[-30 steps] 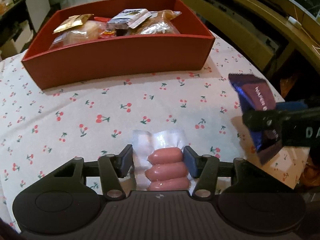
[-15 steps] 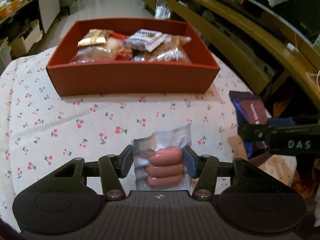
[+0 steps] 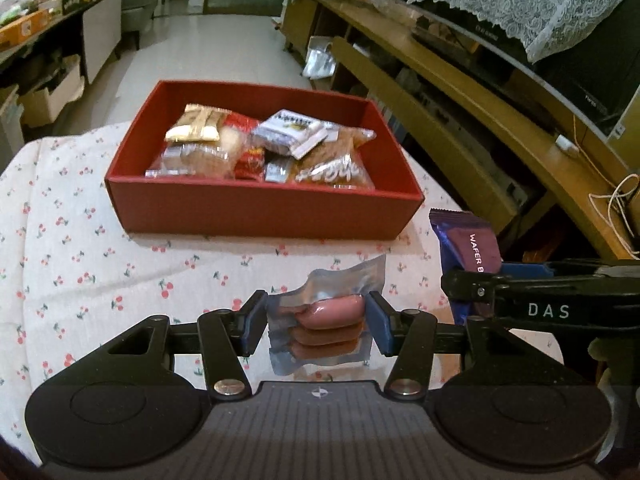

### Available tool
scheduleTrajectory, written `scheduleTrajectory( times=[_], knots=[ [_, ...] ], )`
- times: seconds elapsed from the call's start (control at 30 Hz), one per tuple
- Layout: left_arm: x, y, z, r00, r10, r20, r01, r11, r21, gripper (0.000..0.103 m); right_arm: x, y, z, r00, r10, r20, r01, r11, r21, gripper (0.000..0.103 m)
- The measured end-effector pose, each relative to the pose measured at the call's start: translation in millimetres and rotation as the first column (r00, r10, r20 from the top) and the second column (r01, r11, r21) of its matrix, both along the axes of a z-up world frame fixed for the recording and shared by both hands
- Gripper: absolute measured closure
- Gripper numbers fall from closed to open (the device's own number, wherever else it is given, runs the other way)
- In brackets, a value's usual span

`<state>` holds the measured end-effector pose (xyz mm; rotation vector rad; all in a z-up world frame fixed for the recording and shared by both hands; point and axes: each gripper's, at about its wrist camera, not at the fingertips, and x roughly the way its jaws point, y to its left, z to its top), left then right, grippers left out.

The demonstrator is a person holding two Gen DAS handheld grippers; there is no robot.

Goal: Organize snacks
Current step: 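Carry the sausage pack and blue wafer pack over the red box with both tools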

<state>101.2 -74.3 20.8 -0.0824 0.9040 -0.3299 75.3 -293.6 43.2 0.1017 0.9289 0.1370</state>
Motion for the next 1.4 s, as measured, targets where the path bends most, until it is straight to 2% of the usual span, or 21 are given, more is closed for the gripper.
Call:
scheduleTrajectory(
  times=[0.5,0.93,1.4],
  knots=[
    [38,3,32,0.996,0.006,0.094,-0.003,1.000,-0.028,0.043,37,20,31,0.997,-0.013,0.080,0.011,1.000,0.020,0.026],
    [81,16,45,0.990,0.044,0.136,-0.039,0.998,-0.040,0.043,86,38,43,0.994,-0.027,0.108,0.024,0.999,0.024,0.026],
    [126,20,26,0.991,0.071,0.112,-0.071,0.997,-0.004,0.043,142,47,18,0.998,-0.044,0.049,0.044,0.999,-0.005,0.026]
  ],
)
